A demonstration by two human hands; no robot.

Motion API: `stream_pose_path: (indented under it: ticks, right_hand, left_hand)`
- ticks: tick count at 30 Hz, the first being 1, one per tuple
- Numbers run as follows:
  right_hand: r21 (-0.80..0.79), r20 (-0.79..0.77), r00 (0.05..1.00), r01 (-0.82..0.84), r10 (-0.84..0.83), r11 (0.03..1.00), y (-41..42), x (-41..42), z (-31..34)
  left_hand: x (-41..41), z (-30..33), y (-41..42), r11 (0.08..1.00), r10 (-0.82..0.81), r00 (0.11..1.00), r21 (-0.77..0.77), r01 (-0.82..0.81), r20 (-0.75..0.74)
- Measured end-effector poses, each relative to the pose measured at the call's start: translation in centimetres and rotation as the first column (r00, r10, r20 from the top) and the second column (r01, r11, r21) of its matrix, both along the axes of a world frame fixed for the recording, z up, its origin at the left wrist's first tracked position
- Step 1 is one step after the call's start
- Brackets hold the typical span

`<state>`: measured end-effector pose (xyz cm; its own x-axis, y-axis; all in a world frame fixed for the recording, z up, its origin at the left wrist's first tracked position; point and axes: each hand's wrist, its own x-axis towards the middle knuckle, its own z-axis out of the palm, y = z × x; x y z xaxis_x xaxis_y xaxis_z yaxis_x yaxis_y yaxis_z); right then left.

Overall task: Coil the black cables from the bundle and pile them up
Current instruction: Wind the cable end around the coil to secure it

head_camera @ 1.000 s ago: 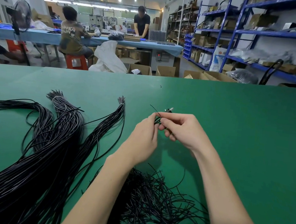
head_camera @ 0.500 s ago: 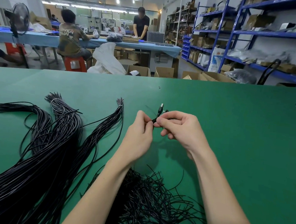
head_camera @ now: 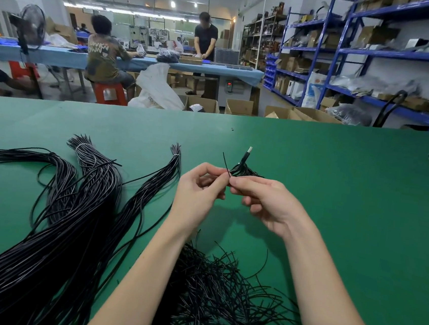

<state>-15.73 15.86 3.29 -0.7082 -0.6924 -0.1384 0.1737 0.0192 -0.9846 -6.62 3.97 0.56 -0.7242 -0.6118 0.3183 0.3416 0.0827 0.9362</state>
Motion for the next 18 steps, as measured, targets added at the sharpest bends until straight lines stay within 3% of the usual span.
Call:
stream_pose_path:
  ticks: [7,18]
  right_hand:
    - [-0.008,0.068,0.997,0.020,-0.019,1.000,-0.05,-0.34,-0.07]
    - [0.071,-0.146,0.986,0.094,-0.083,0.993,0.01,-0.07,0.14]
  left_hand:
    - [0.08,-0.13,0.17,0.996,-0.078,0.997,0.052,0.078,0.002]
    - [-0.14,-0.28,0.39,1.000,-0.021,0.999,0.021,0.021,0.039]
